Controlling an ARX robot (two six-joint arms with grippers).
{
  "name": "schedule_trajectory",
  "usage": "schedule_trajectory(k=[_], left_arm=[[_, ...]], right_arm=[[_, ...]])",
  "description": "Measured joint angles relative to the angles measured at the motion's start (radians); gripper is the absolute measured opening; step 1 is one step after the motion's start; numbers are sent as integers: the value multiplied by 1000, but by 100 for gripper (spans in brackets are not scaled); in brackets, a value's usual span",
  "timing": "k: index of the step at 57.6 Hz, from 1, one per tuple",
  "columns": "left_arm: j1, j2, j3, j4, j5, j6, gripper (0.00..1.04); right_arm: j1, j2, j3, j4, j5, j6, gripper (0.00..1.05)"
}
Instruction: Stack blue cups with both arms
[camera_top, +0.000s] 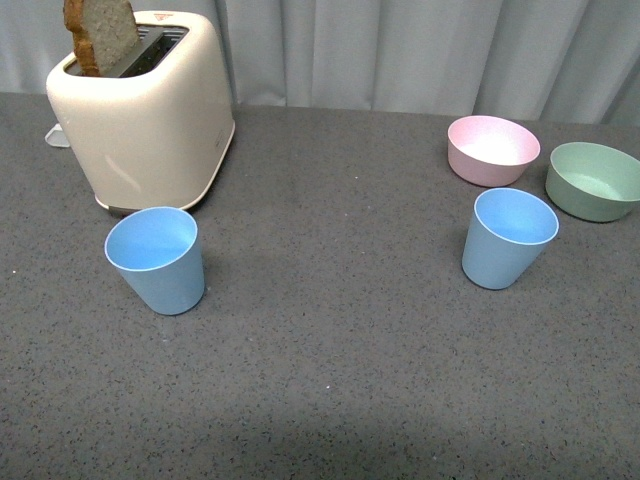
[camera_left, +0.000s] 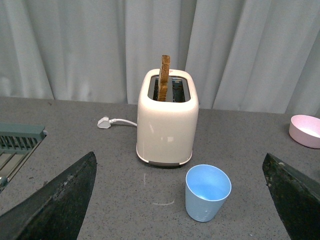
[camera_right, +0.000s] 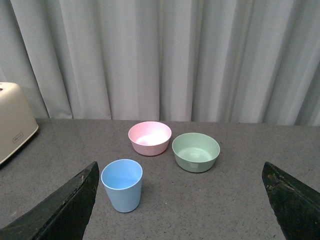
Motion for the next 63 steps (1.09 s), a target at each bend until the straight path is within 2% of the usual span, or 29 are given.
schedule_trajectory(k=[63], left_arm=[[0, 0, 0, 0, 0, 0, 98]], right_arm=[[0, 0, 0, 0, 0, 0, 95]])
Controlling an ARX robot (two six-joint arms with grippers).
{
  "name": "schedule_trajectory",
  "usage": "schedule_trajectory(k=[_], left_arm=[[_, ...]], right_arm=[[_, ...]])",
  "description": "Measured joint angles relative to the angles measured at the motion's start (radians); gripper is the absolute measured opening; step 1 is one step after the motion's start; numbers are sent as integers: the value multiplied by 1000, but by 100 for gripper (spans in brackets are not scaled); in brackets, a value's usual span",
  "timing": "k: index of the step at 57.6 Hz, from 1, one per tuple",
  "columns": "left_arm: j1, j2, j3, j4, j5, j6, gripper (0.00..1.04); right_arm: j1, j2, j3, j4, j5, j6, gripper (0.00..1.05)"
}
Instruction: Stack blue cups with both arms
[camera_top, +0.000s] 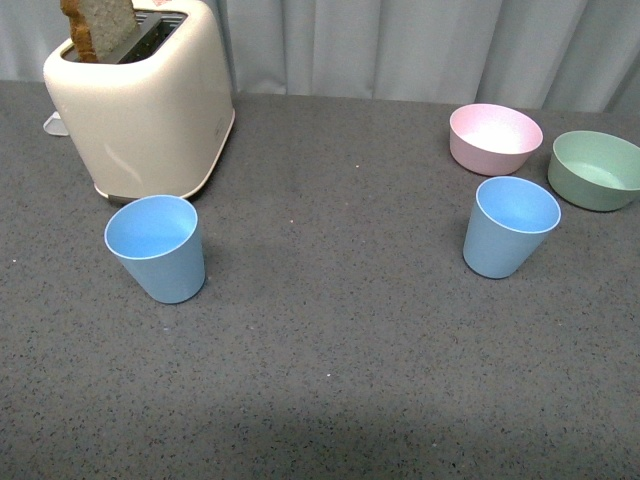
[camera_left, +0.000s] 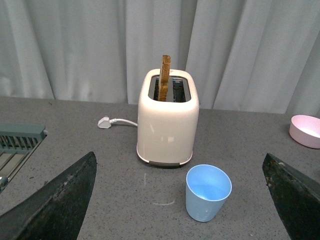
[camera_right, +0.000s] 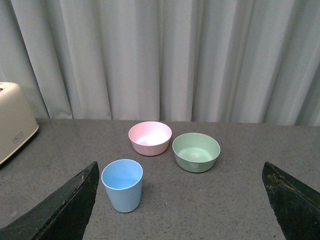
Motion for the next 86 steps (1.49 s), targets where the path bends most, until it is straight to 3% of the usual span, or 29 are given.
schedule_trajectory(k=[3, 9, 12, 24, 32, 42, 50, 67, 86], left_arm=[[-2, 2, 1, -2, -8, -3, 98], [-87, 167, 71, -186, -308, -100, 98], [-82, 236, 73, -174, -333, -115, 98], [29, 689, 169, 142, -194, -164, 98], [44, 979, 286, 201, -90, -179, 98], [26, 1335, 495, 130, 9, -198, 98], [3, 1517, 647, 52, 15, -207, 98], [-60, 1721, 826, -105, 50, -245, 98], [-97, 1854, 931, -148, 45, -304, 98]], right_arm=[[0, 0, 0, 0, 0, 0, 95], [0, 0, 0, 0, 0, 0, 95], [0, 0, 0, 0, 0, 0, 95], [0, 0, 0, 0, 0, 0, 95], [0, 0, 0, 0, 0, 0, 95], [0, 0, 0, 0, 0, 0, 95], [0, 0, 0, 0, 0, 0, 95], [0, 0, 0, 0, 0, 0, 95], [0, 0, 0, 0, 0, 0, 95]])
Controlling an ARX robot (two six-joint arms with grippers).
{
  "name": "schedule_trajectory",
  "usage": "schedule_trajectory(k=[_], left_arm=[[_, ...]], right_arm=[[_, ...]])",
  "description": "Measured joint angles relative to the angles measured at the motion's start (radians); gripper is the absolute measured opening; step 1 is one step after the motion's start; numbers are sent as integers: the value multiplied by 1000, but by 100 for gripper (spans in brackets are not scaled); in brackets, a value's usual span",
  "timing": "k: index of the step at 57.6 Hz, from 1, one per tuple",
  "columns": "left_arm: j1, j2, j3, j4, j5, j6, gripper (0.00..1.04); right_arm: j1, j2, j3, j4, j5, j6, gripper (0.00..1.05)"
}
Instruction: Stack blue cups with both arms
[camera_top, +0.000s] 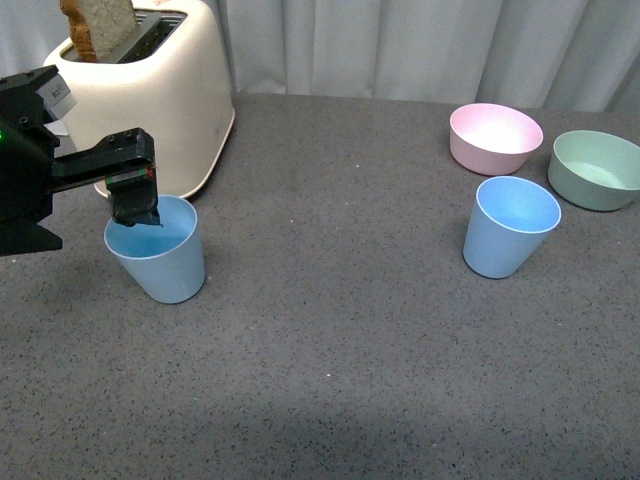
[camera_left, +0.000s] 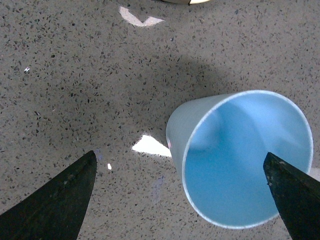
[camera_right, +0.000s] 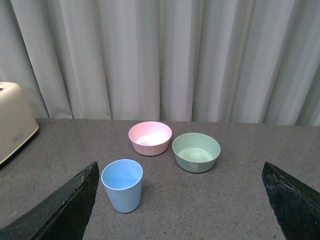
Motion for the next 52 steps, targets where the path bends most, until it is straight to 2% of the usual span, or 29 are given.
schedule_trajectory(k=[14, 42, 48, 52], left_arm=[[-3, 68, 51, -11, -26, -40, 97], [-23, 86, 56, -28, -33, -68, 26], [-25, 86, 58, -47, -36, -68, 3], [-28, 85, 61, -54, -42, -67, 4]], right_arm=[[0, 0, 0, 0, 0, 0, 95], [0, 0, 0, 0, 0, 0, 95], [0, 0, 0, 0, 0, 0, 95], [0, 0, 0, 0, 0, 0, 95]])
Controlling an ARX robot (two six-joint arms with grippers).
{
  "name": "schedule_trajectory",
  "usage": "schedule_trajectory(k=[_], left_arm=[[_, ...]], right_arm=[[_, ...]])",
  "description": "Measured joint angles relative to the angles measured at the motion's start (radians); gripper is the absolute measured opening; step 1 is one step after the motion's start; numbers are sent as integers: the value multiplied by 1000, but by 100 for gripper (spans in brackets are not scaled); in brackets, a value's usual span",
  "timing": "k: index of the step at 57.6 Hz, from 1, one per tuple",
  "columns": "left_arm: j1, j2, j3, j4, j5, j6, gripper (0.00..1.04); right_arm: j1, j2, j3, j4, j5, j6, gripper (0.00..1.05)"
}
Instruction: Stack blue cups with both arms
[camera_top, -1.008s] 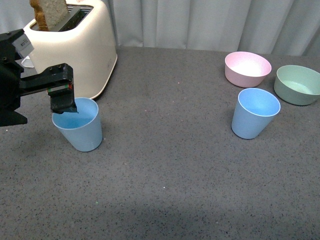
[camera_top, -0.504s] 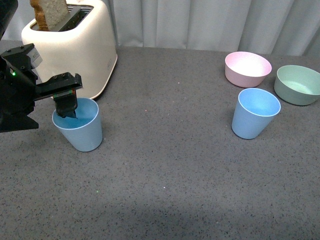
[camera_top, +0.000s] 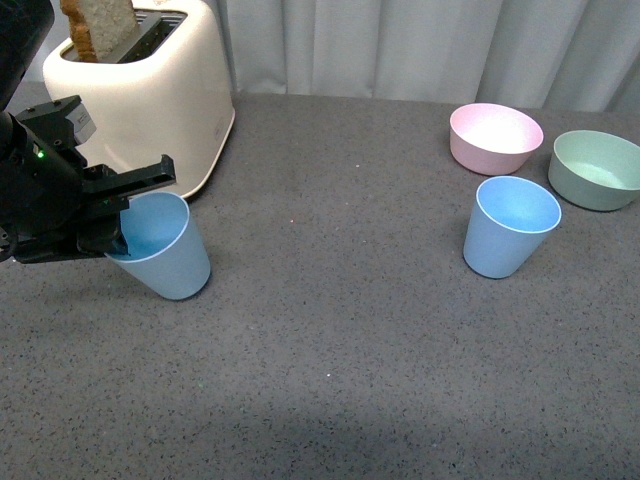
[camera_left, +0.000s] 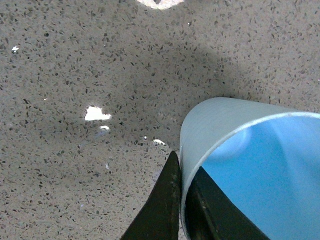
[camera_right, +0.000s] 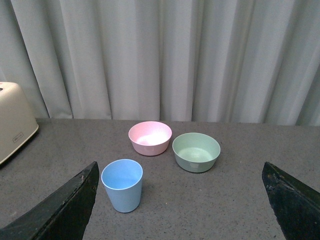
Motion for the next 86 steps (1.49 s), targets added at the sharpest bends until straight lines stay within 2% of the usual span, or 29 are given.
schedule_trajectory(k=[13, 47, 55, 75, 78, 86], left_arm=[[-35, -10, 17, -19, -19, 5, 4], [-303, 138, 266, -113, -81, -70, 4], [-336, 180, 338, -145, -100, -83, 4], [-352, 220, 381, -171, -114, -100, 4], [-352, 220, 381, -171, -114, -100, 7], [-352, 219, 381, -166, -107, -101, 29]], right_arm=[[0, 0, 0, 0, 0, 0, 95], [0, 0, 0, 0, 0, 0, 95], [0, 0, 0, 0, 0, 0, 95], [0, 0, 0, 0, 0, 0, 95], [0, 0, 0, 0, 0, 0, 95], [0, 0, 0, 0, 0, 0, 95]])
